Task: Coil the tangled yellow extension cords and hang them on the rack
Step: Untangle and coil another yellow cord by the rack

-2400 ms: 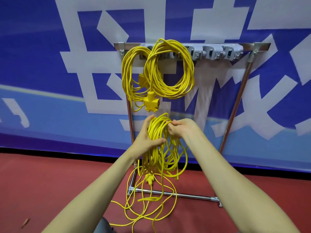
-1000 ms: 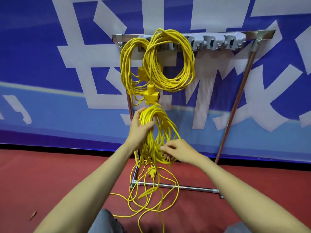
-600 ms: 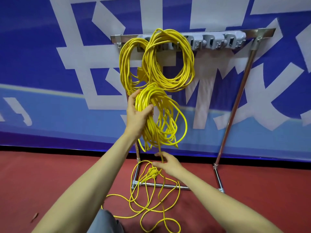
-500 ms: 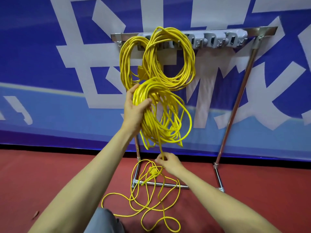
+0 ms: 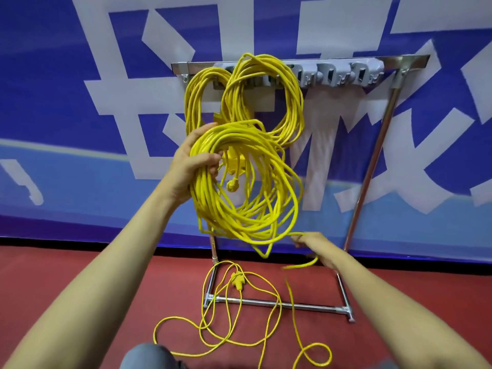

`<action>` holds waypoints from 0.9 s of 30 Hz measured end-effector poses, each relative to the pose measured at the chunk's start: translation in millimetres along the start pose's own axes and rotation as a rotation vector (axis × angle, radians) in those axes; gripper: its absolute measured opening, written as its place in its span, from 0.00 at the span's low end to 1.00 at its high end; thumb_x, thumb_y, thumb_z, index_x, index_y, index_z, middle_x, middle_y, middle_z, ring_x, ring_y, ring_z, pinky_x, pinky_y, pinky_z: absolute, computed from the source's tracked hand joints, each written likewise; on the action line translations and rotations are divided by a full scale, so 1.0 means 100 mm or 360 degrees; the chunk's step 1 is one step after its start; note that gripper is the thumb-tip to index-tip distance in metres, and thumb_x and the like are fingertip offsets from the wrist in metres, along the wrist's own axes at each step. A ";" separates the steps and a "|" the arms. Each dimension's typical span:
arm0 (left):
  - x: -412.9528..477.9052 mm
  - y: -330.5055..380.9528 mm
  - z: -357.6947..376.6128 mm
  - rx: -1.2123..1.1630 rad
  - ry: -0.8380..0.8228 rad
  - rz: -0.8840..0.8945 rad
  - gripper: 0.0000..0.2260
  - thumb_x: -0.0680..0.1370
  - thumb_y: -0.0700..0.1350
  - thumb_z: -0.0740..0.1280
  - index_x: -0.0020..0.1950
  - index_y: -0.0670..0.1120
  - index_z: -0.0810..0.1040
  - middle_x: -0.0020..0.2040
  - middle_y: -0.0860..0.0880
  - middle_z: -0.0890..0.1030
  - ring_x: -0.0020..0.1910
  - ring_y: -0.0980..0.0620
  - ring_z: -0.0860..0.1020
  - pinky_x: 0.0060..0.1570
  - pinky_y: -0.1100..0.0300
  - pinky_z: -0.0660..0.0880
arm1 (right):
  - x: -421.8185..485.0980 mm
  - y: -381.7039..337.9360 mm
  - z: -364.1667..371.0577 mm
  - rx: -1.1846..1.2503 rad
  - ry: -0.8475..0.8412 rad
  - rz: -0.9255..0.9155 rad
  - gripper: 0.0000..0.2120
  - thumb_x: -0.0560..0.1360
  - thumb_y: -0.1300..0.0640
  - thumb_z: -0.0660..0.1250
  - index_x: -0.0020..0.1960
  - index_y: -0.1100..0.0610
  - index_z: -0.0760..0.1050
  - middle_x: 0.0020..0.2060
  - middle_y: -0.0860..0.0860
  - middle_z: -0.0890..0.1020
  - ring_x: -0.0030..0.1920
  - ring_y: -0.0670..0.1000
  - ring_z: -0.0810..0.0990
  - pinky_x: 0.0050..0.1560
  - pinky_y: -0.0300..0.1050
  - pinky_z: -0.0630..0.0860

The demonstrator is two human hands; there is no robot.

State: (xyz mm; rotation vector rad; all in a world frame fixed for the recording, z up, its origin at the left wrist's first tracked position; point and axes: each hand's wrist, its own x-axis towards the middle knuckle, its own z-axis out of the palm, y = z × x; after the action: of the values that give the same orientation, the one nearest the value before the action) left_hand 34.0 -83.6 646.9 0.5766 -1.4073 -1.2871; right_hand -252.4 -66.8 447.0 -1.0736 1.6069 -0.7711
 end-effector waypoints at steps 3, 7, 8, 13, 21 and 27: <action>-0.04 -0.09 -0.09 0.0176 0.0045 -0.0006 0.27 0.67 0.31 0.67 0.65 0.47 0.73 0.38 0.44 0.78 0.28 0.53 0.74 0.28 0.64 0.73 | -0.16 -0.09 -0.33 0.0279 -0.0281 0.0254 0.08 0.74 0.60 0.64 0.36 0.56 0.74 0.27 0.49 0.76 0.33 0.48 0.81 0.52 0.49 0.74; -0.07 -0.26 -0.19 0.0412 0.0228 0.0078 0.27 0.67 0.33 0.69 0.65 0.48 0.73 0.47 0.45 0.81 0.38 0.53 0.80 0.37 0.63 0.76 | -0.29 -0.17 -0.50 0.0841 -0.0427 0.0393 0.06 0.67 0.58 0.66 0.33 0.56 0.70 0.26 0.50 0.74 0.27 0.49 0.76 0.44 0.47 0.76; -0.08 -0.32 -0.19 0.0484 0.0228 0.0111 0.27 0.67 0.34 0.69 0.64 0.50 0.73 0.50 0.47 0.81 0.42 0.52 0.81 0.40 0.62 0.77 | -0.30 -0.21 -0.48 0.1014 -0.0476 0.0387 0.05 0.63 0.58 0.69 0.35 0.58 0.74 0.29 0.51 0.76 0.29 0.50 0.78 0.42 0.46 0.75; -0.16 -0.57 -0.09 0.0731 0.0120 0.0183 0.28 0.68 0.34 0.69 0.66 0.51 0.71 0.56 0.45 0.79 0.47 0.55 0.79 0.46 0.61 0.77 | -0.43 -0.61 -0.23 0.0960 -0.0835 0.0009 0.36 0.55 0.49 0.81 0.62 0.45 0.76 0.46 0.53 0.82 0.53 0.54 0.79 0.51 0.66 0.75; -0.33 -0.72 -0.11 0.1003 0.0152 0.0198 0.28 0.66 0.45 0.69 0.65 0.60 0.70 0.62 0.54 0.78 0.57 0.49 0.79 0.59 0.49 0.76 | -0.55 -1.30 -0.14 0.1774 -0.0170 0.0291 0.26 0.77 0.62 0.62 0.71 0.64 0.56 0.57 0.65 0.72 0.52 0.64 0.77 0.44 0.58 0.77; -0.47 -0.94 0.08 0.0677 0.0371 0.0140 0.27 0.69 0.39 0.69 0.67 0.50 0.69 0.66 0.45 0.75 0.62 0.46 0.76 0.61 0.55 0.75 | -0.82 -1.67 0.30 0.1832 -0.0293 0.0273 0.23 0.76 0.61 0.57 0.71 0.60 0.62 0.65 0.56 0.72 0.69 0.57 0.68 0.65 0.74 0.53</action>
State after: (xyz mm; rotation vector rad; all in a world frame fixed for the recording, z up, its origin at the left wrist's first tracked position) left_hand 11.8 -67.5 544.9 0.9088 -1.4966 -0.8210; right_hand -170.5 -57.5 617.1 -0.1517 0.8152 -1.1993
